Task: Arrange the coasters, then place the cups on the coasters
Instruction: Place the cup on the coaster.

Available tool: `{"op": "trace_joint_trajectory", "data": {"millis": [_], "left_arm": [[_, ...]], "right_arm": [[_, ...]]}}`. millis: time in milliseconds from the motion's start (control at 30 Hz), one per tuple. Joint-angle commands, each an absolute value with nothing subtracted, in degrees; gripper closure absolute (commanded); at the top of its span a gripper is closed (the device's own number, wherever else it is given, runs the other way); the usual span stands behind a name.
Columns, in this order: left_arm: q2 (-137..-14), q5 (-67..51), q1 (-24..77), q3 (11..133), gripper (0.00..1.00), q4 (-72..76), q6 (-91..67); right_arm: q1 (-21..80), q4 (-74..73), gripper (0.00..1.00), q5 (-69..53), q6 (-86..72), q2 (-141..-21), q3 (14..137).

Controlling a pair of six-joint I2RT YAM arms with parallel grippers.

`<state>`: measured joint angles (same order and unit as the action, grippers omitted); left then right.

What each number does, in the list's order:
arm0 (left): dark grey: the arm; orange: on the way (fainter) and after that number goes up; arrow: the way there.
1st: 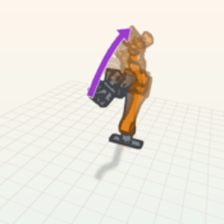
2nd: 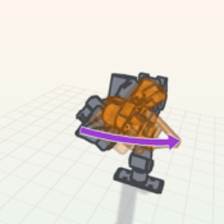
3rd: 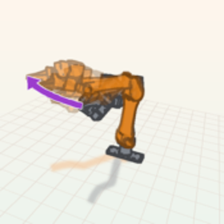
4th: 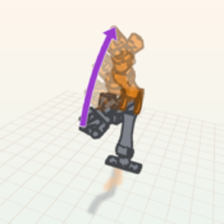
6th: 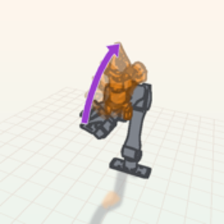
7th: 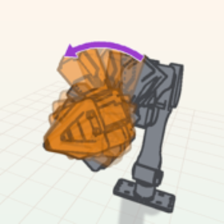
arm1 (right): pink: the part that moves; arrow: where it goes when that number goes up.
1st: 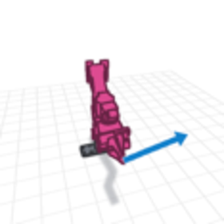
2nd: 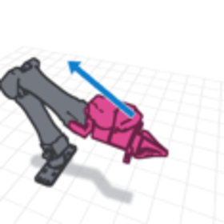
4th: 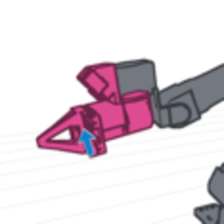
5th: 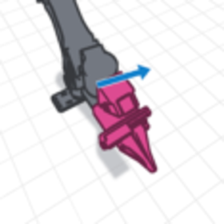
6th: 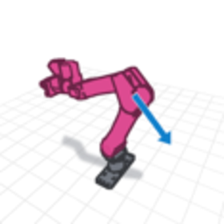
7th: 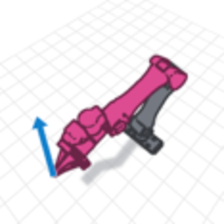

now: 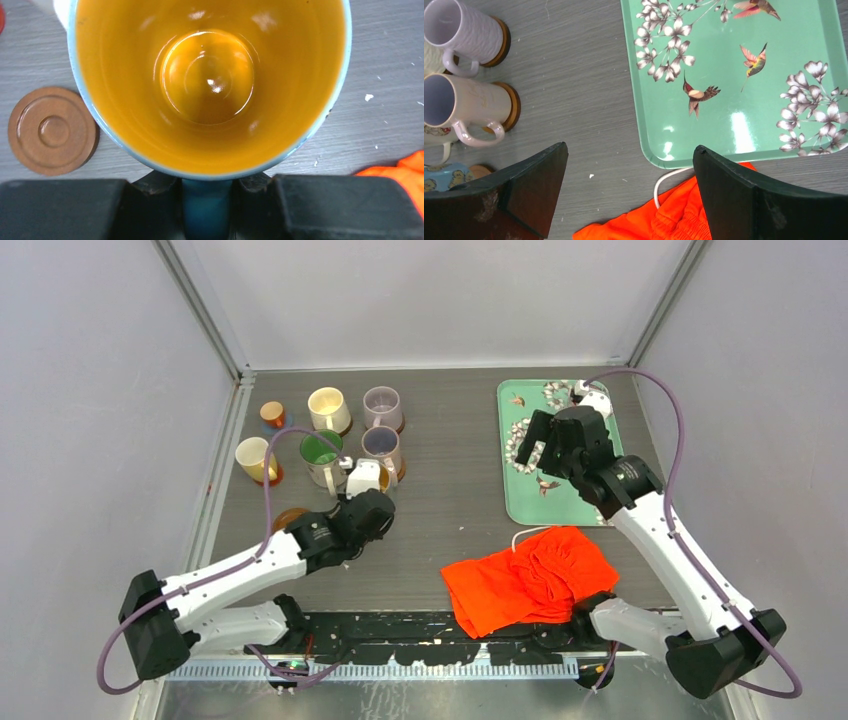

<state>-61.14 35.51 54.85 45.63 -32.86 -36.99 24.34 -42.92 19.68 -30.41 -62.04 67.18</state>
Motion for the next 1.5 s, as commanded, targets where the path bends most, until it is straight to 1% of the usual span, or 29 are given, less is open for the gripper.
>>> {"op": "trace_joint_trajectory", "data": {"millis": [0,333,633,900,1467], "left_arm": [[-56.65,45.20,53.23,44.86,1.00,-32.68,-44.00],[-51.97,47.41,46.08,39.78,1.00,-37.34,-52.98],[-51.20,44.41,35.10,36.66,1.00,-36.69,-53.57],[-52.37,44.45,29.13,36.03,1.00,-36.34,-52.61],[-53.79,41.54,22.53,33.37,1.00,-36.09,-54.31]], "right_arm": [[25.11,-41.64,0.00,18.14,-30.55,-59.42,66.33],[28.42,-42.63,0.00,17.01,-29.61,-59.17,65.95],[28.90,-42.54,0.00,16.61,-29.26,-58.56,65.87],[29.20,-42.43,0.00,16.69,-29.09,-58.41,65.74],[29.36,-42.13,0.00,16.61,-28.92,-58.42,65.28]]}}
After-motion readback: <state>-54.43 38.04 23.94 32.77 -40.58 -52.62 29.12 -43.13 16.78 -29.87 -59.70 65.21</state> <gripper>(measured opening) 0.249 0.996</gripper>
